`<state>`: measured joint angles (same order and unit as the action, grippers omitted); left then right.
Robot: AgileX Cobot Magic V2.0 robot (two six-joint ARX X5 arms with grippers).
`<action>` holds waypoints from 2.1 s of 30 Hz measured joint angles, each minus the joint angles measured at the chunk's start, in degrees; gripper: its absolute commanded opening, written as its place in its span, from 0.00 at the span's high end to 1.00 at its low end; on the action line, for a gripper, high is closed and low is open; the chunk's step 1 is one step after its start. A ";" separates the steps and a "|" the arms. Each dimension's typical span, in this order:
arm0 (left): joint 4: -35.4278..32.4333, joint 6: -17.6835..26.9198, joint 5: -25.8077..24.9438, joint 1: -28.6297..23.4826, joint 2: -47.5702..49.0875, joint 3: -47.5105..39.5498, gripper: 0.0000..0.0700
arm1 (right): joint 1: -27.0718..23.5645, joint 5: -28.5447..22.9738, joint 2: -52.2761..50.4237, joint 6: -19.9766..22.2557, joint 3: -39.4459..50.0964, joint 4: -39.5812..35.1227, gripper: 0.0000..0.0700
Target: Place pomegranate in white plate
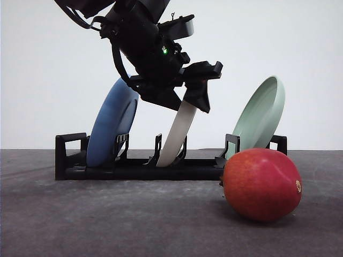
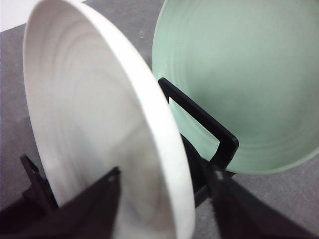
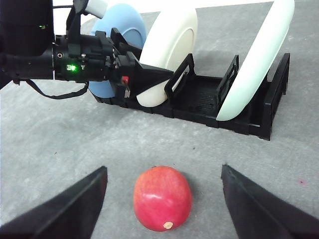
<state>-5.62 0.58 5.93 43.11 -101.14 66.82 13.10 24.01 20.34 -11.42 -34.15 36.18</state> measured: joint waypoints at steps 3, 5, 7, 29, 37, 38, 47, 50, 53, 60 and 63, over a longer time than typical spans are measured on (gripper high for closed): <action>0.81 -0.02 -0.01 0.19 0.00 0.03 0.87 | 0.00 -0.02 0.00 0.00 0.00 0.00 0.35; 1.15 -0.02 -0.02 0.28 0.04 0.05 0.92 | 0.00 -0.02 0.00 0.00 0.00 0.00 0.35; 1.24 -0.03 0.00 0.31 0.20 0.05 0.98 | 0.00 -0.02 0.00 0.00 0.00 0.00 0.35; 3.48 -9.90 0.13 0.29 10.29 0.07 0.99 | 0.00 -0.02 0.00 0.00 0.00 0.00 0.35; 8.44 -13.84 -0.62 0.66 15.19 0.07 0.99 | 0.00 -0.02 0.00 0.00 0.00 0.00 0.35; 9.20 -14.10 -1.38 0.91 16.02 0.07 0.99 | 0.00 -0.02 0.00 0.00 0.00 0.00 0.35; 18.89 -14.78 -3.20 5.38 22.82 0.07 0.99 | 0.00 0.00 0.00 0.00 0.00 0.00 0.35; 22.71 -14.78 -1.29 7.62 24.47 -0.21 0.99 | 0.00 -0.02 0.00 0.00 0.00 0.00 0.35; 23.06 -14.45 2.83 10.56 26.85 -2.62 0.99 | 0.00 -0.02 0.00 0.00 0.00 0.00 0.35; 19.07 -13.69 9.04 15.31 33.93 -12.48 0.99 | 0.00 -0.02 0.00 0.00 0.00 0.00 0.35; 17.67 -13.68 10.47 17.00 37.63 -17.32 0.99 | 0.00 -0.02 0.00 0.00 0.00 0.01 0.35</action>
<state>12.05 -13.10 16.40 60.10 -63.51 49.49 13.10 23.99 20.34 -11.42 -34.15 36.19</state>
